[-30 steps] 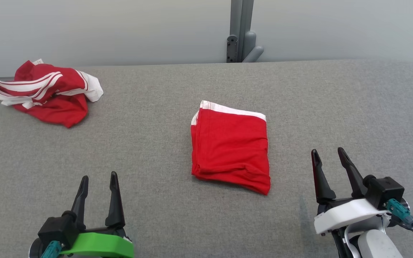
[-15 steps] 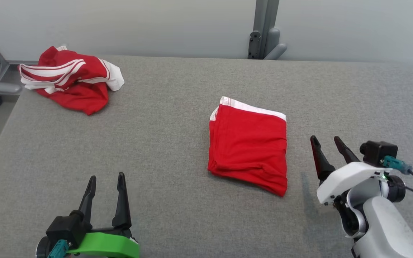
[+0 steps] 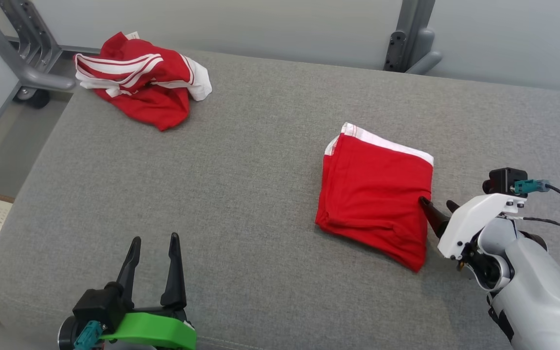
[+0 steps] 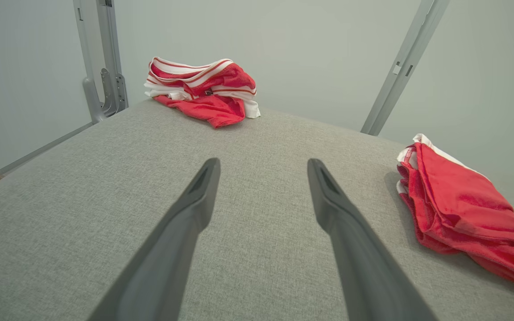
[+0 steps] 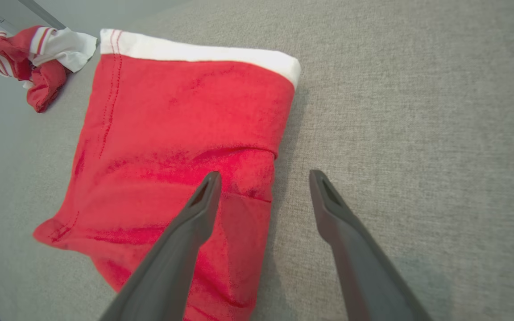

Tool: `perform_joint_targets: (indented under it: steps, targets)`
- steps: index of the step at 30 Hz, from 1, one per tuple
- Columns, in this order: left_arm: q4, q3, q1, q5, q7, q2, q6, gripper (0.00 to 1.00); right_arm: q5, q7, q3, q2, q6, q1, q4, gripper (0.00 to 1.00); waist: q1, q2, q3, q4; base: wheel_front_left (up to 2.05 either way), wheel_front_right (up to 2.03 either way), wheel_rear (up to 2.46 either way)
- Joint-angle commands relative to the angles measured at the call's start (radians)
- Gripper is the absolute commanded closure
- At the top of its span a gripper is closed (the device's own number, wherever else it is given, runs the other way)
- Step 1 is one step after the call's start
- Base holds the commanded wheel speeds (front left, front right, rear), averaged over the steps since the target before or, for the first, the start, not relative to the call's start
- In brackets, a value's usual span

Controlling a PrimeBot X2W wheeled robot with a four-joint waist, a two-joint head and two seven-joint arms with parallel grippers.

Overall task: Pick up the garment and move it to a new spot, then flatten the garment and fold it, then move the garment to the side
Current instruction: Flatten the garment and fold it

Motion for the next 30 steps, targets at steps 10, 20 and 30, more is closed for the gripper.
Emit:
perform_joint_targets:
  steps: [10,20,30]
  targets:
    - [0.000,0.003,-0.042,0.005,0.001,-0.004,-0.010,0.00,0.125,0.041,0.101,-0.032,0.000,-0.116,0.132,0.56,0.0000,0.0067,0.049,0.036,0.00,0.00,0.00]
    - [-0.008,-0.001,-0.060,0.015,0.001,-0.004,-0.017,0.00,0.184,0.002,0.213,-0.072,0.000,-0.172,0.134,1.00,0.0000,0.0067,0.076,0.005,0.00,0.00,0.00]
    - [-0.017,-0.034,-0.103,0.044,0.001,-0.004,-0.022,0.00,0.220,-0.033,0.325,-0.138,0.000,-0.252,0.114,1.00,0.0000,0.0067,0.135,-0.132,0.00,0.00,0.00]
